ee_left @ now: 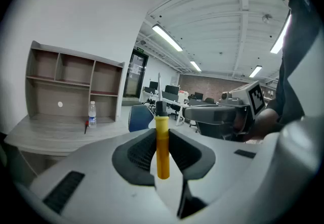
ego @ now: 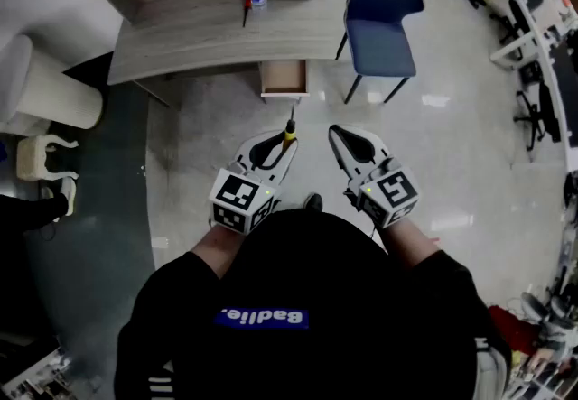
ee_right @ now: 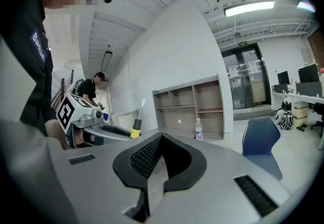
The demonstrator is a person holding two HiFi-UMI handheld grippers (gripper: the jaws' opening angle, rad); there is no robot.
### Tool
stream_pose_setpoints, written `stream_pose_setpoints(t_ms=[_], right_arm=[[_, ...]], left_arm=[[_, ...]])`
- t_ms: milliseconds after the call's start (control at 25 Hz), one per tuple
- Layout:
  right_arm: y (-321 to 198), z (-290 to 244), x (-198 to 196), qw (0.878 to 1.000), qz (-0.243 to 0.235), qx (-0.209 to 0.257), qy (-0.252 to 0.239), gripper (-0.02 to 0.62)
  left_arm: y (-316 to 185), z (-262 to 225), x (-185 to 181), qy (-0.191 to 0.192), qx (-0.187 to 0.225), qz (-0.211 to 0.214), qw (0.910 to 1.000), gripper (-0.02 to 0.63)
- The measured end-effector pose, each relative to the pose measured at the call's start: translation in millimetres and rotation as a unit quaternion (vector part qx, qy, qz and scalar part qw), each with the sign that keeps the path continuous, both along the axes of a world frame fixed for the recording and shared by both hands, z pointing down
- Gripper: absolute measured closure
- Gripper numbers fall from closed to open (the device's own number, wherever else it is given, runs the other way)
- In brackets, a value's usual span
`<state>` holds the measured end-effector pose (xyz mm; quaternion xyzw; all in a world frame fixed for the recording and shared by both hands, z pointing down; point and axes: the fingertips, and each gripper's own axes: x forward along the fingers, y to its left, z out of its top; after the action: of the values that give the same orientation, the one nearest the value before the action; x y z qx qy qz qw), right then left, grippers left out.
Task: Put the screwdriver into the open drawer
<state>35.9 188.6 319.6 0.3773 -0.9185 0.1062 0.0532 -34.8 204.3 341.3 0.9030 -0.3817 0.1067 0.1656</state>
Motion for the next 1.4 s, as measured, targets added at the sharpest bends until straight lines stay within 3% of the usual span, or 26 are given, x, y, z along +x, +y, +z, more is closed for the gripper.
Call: stream_pose_setpoints(t_ms=[720, 1400], right_arm=[[-5.4, 3.6, 5.5, 1.0, 0.004, -0.007, -0.012, 0.566], [-38.5, 24.9, 63.6, 1.0, -0.015, -0.017, -0.013, 0.566]], left_arm=[[-5.0, 4.9, 5.3, 0.0, -0.003, 0.0, 1.0, 0.529], [-41.4, 21.0, 40.3, -0.007, 0.001, -0.053, 0.9986, 0.529]])
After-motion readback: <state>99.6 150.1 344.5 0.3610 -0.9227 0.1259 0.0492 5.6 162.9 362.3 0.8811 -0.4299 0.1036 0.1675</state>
